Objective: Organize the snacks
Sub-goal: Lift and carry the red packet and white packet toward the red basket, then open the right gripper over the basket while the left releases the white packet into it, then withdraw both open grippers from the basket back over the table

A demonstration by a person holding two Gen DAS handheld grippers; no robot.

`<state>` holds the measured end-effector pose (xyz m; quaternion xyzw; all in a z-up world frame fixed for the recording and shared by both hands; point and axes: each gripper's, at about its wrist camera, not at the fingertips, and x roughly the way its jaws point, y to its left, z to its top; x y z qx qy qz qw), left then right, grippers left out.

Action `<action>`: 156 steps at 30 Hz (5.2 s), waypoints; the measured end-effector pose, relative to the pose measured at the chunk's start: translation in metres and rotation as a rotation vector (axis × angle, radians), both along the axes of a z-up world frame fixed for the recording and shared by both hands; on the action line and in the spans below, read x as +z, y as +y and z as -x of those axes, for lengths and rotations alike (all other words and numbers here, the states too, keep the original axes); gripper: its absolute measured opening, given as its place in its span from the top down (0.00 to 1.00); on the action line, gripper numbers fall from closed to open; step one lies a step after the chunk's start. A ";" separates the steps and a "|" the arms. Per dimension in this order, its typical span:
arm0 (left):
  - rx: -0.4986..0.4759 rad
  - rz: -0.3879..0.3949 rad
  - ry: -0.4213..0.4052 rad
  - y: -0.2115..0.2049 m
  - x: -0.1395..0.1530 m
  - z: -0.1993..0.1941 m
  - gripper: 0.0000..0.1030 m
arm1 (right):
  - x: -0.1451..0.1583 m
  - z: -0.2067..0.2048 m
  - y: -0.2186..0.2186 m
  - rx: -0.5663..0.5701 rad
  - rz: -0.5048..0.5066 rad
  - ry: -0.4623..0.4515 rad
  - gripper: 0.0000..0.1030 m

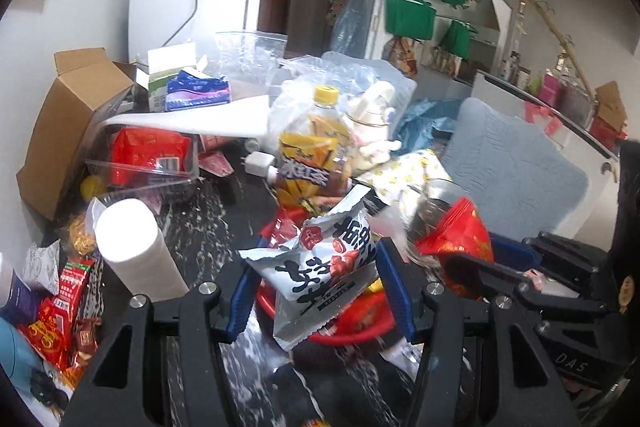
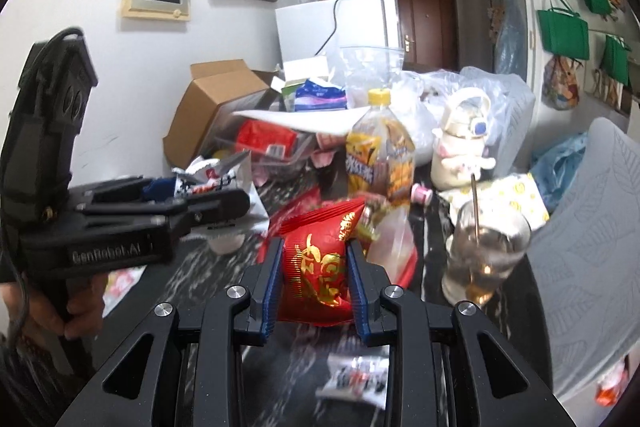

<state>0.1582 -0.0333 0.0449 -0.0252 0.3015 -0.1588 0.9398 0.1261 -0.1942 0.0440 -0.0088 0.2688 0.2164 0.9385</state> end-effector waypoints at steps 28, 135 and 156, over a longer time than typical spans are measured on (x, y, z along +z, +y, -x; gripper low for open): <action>-0.083 -0.106 0.201 -0.029 -0.092 -0.058 0.46 | -0.047 -0.053 0.007 -0.039 0.107 0.057 0.71; -0.008 -0.120 -0.099 -0.011 0.062 0.101 0.24 | 0.048 0.058 -0.001 -0.074 0.112 -0.061 0.46; -0.091 -0.122 0.015 -0.015 0.006 0.152 0.24 | -0.017 0.122 -0.009 -0.111 0.085 0.066 0.38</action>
